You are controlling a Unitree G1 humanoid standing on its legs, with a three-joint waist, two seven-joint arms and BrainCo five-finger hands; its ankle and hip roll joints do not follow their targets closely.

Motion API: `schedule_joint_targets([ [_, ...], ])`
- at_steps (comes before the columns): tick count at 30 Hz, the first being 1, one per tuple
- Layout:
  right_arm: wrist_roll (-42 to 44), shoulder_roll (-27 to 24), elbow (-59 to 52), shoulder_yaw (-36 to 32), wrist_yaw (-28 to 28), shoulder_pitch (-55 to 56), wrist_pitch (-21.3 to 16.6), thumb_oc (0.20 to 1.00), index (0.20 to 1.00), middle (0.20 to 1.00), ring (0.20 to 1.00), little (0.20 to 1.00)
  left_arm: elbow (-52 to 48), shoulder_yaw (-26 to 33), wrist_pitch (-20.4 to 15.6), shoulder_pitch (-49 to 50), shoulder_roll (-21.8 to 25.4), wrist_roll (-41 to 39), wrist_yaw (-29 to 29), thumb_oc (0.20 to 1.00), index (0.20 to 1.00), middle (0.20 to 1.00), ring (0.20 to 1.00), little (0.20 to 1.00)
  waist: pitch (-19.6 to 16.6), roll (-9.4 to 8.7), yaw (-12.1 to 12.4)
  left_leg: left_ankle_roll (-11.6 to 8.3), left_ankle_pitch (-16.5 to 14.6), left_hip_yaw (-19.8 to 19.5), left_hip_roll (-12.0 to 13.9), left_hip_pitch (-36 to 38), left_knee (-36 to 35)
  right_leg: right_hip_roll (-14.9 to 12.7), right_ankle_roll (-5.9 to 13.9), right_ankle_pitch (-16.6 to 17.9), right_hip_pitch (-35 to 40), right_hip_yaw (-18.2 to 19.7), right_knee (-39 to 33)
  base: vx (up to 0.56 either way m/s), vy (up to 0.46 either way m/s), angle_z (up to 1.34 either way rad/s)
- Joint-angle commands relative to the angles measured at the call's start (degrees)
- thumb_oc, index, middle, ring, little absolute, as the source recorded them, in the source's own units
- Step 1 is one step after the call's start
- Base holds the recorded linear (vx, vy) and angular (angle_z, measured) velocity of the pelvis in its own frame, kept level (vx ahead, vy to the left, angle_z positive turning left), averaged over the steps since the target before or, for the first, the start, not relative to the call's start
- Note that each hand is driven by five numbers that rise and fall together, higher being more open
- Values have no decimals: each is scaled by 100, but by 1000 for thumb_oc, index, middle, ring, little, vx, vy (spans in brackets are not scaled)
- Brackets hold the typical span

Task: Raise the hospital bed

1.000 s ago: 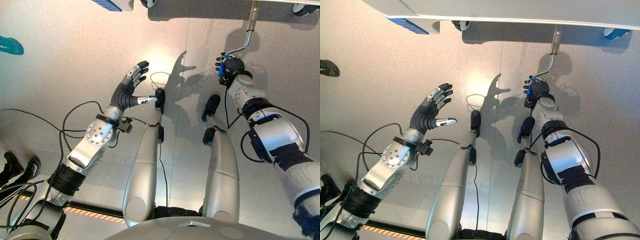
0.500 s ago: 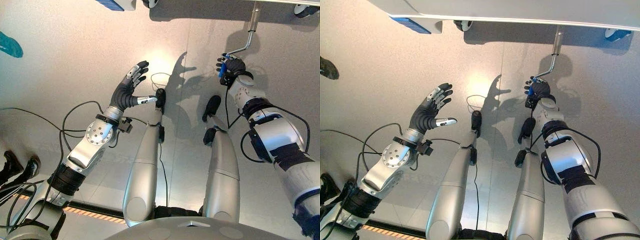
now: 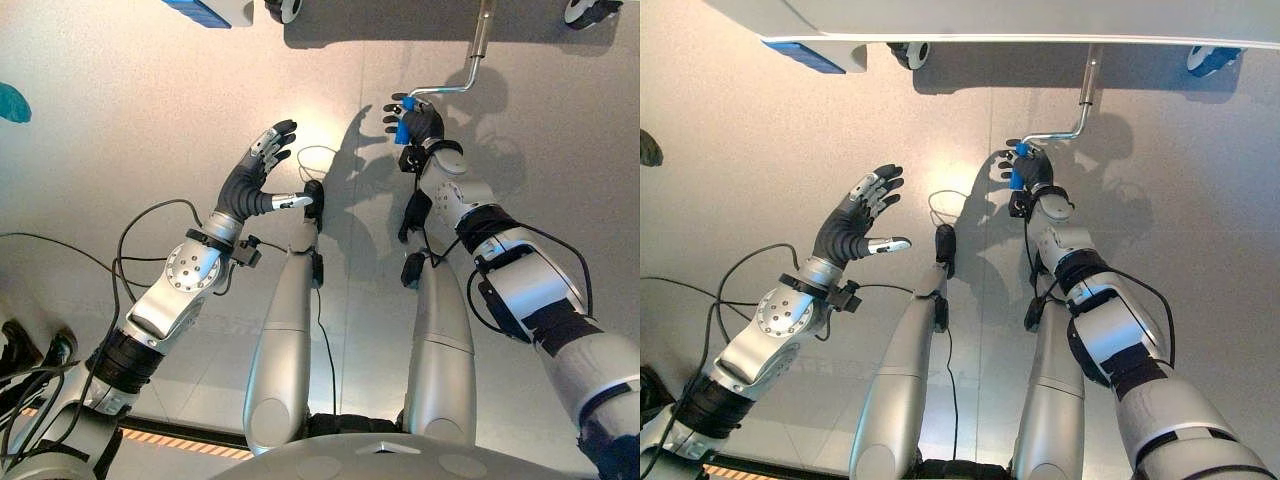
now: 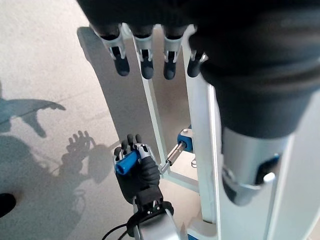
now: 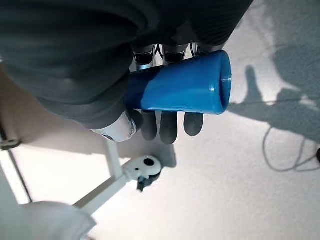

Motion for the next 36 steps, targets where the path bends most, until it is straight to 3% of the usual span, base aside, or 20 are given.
schedule_joint_targets([
  [1,5,272,-1054,651,375,151,-237,200,200,200,200,200,-778,223,-317,493,136,1,-12,1000,1000,1000,1000,1000,-157,284,-80,164,-264,-36,-187,-161,143,-86,478,279,-21,225,-386,0,0,0],
  [11,422,-333,-3272,831,666,616,-667,200,200,200,200,200,-774,326,-389,576,425,33,8,1000,1000,1000,1000,1000,-157,252,-164,170,-262,-2,-187,-157,185,-107,488,298,-2,276,-377,-1,3,-1],
  [21,963,-1239,-5466,-197,763,1693,-1360,200,200,200,200,200,-892,685,-475,1261,643,-7,-219,1000,1000,1000,1000,1000,-157,160,-309,172,-279,64,-119,-65,219,-34,512,269,15,375,-320,2,-7,-1],
  [28,1123,-1819,-6040,-807,683,2022,-1661,200,200,200,200,200,-970,815,-522,1548,774,-43,-403,1000,1000,1000,1000,1000,-157,130,-425,131,-268,142,-18,91,135,60,525,228,49,465,-324,6,-39,-5],
  [36,1126,-2123,-6049,-1340,361,2085,-1912,200,200,200,200,200,-1000,917,-549,1658,736,-123,-464,1000,1000,1000,1000,1000,-157,56,-522,80,-260,205,63,243,-4,142,522,194,74,523,-359,5,-40,-6],
])
